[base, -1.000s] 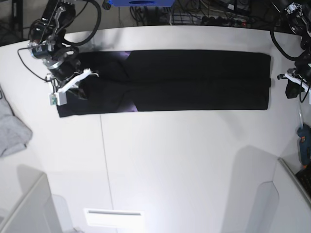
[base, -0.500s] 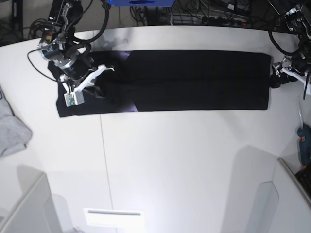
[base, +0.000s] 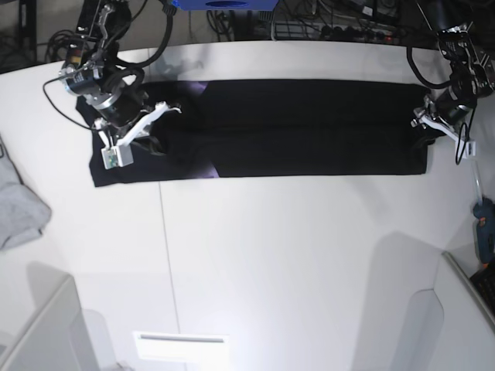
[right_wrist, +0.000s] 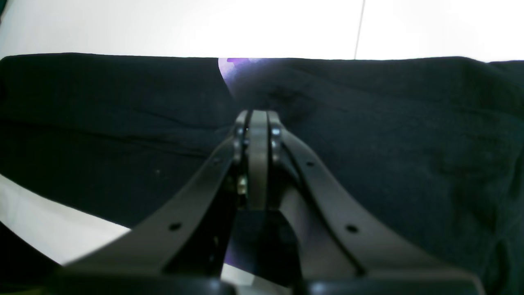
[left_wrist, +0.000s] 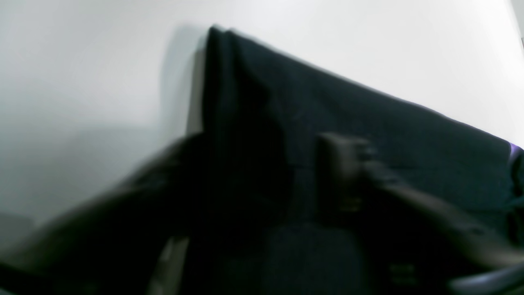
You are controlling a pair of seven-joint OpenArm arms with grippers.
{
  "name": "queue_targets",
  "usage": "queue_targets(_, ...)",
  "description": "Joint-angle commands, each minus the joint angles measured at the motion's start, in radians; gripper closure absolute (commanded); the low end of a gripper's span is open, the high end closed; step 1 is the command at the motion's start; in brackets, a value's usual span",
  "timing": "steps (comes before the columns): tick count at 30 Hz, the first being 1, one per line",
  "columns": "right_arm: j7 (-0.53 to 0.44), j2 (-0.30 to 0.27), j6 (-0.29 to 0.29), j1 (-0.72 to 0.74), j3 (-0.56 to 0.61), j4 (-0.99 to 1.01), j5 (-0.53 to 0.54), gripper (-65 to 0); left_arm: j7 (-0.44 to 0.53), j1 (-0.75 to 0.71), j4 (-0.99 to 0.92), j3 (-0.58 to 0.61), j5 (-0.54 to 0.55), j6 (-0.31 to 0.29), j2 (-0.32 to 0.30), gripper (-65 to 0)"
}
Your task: Fold the T-shirt properly
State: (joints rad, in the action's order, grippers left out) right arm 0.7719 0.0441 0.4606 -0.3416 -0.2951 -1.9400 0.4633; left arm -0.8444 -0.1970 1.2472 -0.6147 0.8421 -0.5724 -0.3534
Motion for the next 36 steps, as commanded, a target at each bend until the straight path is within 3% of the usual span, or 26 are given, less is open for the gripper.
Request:
queue_targets(1, -0.022, -0.003, 0.002, 0.006, -0.003, -0.02, 0.013, 0.0, -0.057, -0.006, -0.004, 0.008, -0.034, 0.015, -0.002, -15.0)
queue_targets(3, -0.022, -0.003, 0.002, 0.006, -0.003, -0.02, 0.013, 0.0, -0.057, -0.006, -0.004, 0.003, -0.034, 0.015, -0.002, 0.0)
queue_targets(11, -0.022, -0.003, 0.0, 0.008, -0.005, -0.02, 0.013, 0.0, -0.054, -0.005, 0.027, -0.012, -0.034, 0.015, -0.086, 0.0)
queue_targets(15, -0.022, 0.0, 0.0, 0.008, -0.005, -0.02, 0.013, 0.0, -0.06, -0.038, 0.136, -0.11, -0.034, 0.015, -0.086, 0.0)
queue_targets(20, -0.022, 0.001, 0.0, 0.008, -0.003, -0.02, 0.013, 0.0, -0.062, -0.129, 0.334, -0.136, -0.034, 0.016, -0.082, 0.0)
queue_targets(28, -0.022, 0.001, -0.001, 0.009, 0.0, -0.02, 0.013, 0.0, -0.072, -0.239, 0.618, -0.113, -0.034, 0.018, 0.038, 0.0)
queue_targets(32, -0.022, 0.001, -0.001, 0.011, 0.001, -0.019, 0.013, 0.0, -0.178, -0.23, 0.665, -0.049, -0.033, 0.018, 0.08, 0.0)
queue_targets(36, -0.022, 0.001, -0.003, 0.009, 0.001, -0.019, 0.013, 0.0, -0.207, -0.201, 0.667, 0.013, -0.033, 0.018, 0.112, 0.0)
